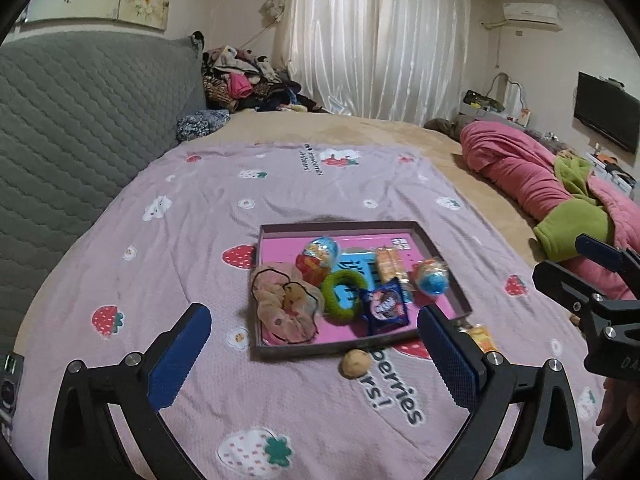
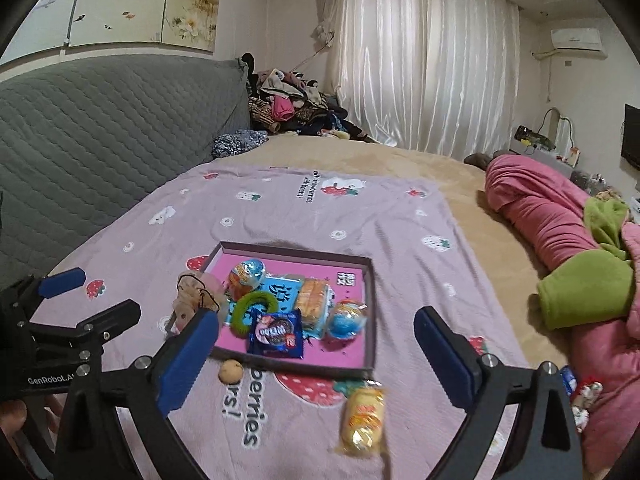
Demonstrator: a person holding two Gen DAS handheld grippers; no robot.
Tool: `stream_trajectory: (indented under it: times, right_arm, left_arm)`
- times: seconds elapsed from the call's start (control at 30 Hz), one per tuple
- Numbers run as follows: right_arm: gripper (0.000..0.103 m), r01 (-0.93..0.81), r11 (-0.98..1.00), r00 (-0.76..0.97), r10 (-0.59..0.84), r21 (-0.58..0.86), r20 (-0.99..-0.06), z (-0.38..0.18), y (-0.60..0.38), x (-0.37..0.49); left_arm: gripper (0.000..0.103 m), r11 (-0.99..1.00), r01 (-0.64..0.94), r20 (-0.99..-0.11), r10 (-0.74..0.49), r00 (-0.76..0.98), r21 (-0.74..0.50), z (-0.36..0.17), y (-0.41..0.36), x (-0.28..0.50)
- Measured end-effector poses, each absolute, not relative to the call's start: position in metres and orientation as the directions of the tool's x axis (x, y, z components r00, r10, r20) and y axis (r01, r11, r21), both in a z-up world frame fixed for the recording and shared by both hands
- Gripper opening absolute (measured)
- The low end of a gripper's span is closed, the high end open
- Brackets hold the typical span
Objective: Organize objects
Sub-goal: 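Withdraw both tools from the tray toward the walnut and yellow bread pack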
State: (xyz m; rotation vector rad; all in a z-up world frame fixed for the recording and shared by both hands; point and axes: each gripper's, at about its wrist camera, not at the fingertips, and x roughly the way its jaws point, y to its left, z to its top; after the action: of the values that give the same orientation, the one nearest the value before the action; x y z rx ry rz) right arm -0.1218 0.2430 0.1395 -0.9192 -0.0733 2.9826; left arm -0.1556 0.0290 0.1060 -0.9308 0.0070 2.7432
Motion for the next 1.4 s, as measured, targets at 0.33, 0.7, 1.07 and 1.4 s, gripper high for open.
stream_trajectory:
  times: [0.33,0.7,1.07,1.4]
  right_arm:
    - [0.1,-0.012,-0.997,-0.812,0.052,-0.073,-0.581,0.135,0.25,-0.076]
    - [0.1,-0.032,-0.998,-0.767,0.062,-0.058,-0.639,0.098,0.266,-0.065]
    - [0.1,-0.054,-0.998,-0.722,0.066,-0.039,-0.689,0.061,0.281,-0.076]
    - [0.1,-0.06,-0.997,-0.673,0.069,-0.039,-0.736,0.022,0.287,-0.099]
  left_arm:
    - [0.103,-0.963,-0.264,-0.611,0.235,-0.756,-0.044,0.104,0.056,-0.116]
    - [0.103,-0.957,-0.289,-0.677,0.227,-0.7,-0.023,0.058,0.077,-0.111]
    - [0.103,-0.963,-0.265,-0.723,0.211,-0.658,-0.04,0.017,0.084,-0.134]
    - [0.103,-0.964,-0.26,-0.76,0.206,-0.616,-0.05,-0.017,0.092,-0.162]
